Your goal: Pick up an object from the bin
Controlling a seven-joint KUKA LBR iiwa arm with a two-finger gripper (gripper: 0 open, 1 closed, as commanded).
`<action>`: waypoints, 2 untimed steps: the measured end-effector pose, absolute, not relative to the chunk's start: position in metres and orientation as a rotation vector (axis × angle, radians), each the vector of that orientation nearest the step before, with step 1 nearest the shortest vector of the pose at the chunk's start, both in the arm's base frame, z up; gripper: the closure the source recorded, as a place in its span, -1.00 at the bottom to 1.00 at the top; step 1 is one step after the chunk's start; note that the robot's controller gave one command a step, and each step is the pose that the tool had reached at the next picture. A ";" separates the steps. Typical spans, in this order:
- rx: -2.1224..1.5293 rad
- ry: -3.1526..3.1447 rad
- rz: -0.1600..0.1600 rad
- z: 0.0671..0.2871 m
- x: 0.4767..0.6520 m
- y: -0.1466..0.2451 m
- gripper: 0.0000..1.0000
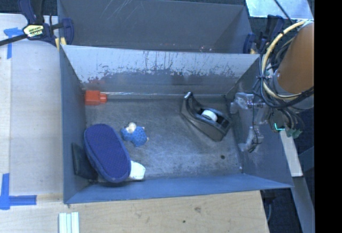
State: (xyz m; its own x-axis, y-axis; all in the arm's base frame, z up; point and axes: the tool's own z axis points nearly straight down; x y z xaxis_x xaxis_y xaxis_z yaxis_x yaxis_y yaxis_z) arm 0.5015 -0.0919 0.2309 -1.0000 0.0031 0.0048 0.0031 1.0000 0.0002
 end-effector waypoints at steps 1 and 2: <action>-0.557 -3.080 -0.005 0.068 0.579 -0.113 -1.00; -0.783 -3.048 -0.001 0.101 0.576 -0.078 -1.00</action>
Offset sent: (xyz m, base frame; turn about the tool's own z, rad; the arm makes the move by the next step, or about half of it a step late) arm 0.0784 -0.0219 -0.1609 0.3546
